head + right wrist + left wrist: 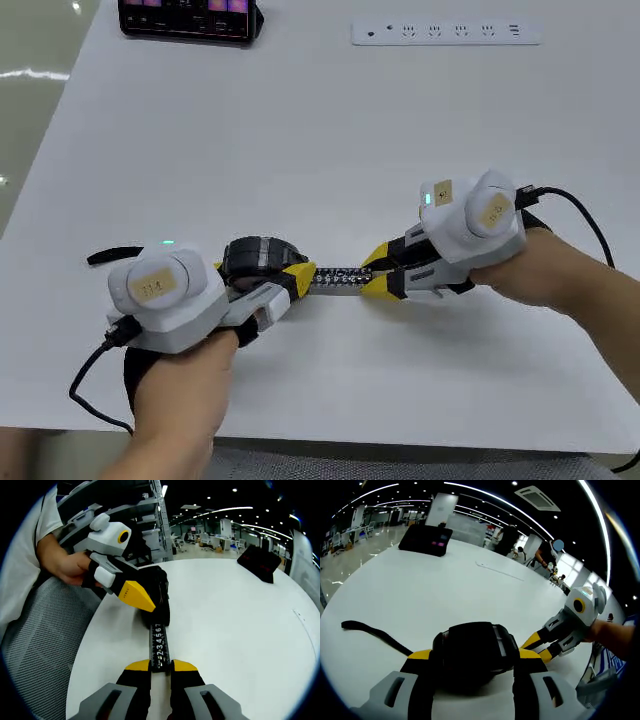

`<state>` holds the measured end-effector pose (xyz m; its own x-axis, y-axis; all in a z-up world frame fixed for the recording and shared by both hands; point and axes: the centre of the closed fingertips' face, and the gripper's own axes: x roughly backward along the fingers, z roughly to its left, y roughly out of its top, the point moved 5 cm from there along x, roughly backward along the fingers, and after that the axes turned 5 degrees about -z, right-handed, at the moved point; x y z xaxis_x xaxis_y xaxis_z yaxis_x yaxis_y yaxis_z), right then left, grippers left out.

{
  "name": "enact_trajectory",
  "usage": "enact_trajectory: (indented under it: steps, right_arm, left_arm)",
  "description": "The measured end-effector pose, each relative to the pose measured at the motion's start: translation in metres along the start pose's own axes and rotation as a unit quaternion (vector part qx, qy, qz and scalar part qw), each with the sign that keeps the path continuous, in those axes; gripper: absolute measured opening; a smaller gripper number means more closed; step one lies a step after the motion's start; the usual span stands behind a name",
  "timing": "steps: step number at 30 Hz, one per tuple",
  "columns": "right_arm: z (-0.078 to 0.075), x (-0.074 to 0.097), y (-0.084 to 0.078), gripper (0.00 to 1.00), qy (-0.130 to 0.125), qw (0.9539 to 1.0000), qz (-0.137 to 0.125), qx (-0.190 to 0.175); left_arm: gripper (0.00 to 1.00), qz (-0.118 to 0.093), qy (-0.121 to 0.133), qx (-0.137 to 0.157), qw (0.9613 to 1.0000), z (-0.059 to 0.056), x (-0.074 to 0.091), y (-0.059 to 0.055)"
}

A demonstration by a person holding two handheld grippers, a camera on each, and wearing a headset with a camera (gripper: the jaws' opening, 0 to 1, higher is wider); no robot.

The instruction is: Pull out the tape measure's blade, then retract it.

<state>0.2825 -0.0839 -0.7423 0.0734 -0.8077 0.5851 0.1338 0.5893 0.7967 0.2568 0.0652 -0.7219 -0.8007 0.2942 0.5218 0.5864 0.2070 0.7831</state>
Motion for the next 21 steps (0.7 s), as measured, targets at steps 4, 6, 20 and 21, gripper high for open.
enact_trajectory:
  steps: [4, 6, 20, 21]
  right_arm:
    - [0.001, -0.004, 0.004, 0.11, 0.002, 1.0, -0.002, 0.003]
    - [0.002, -0.007, 0.006, 0.11, 0.003, 1.0, -0.002, 0.005]
    - [0.002, -0.021, 0.016, 0.11, 0.002, 0.9999, -0.016, 0.005]
    - [0.002, -0.022, 0.016, 0.11, 0.002, 0.9998, -0.017, 0.005]
  left_arm:
    - [0.59, 0.0, 0.0, 0.001, 1.0, 0.0, 0.0, 0.0]
    - [0.59, 0.0, -0.001, 0.001, 1.0, 0.001, 0.0, 0.0]
    - [0.59, -0.002, -0.002, 0.002, 1.0, 0.002, -0.001, 0.0]
    - [0.59, -0.002, -0.002, 0.002, 1.0, 0.002, -0.001, 0.0]
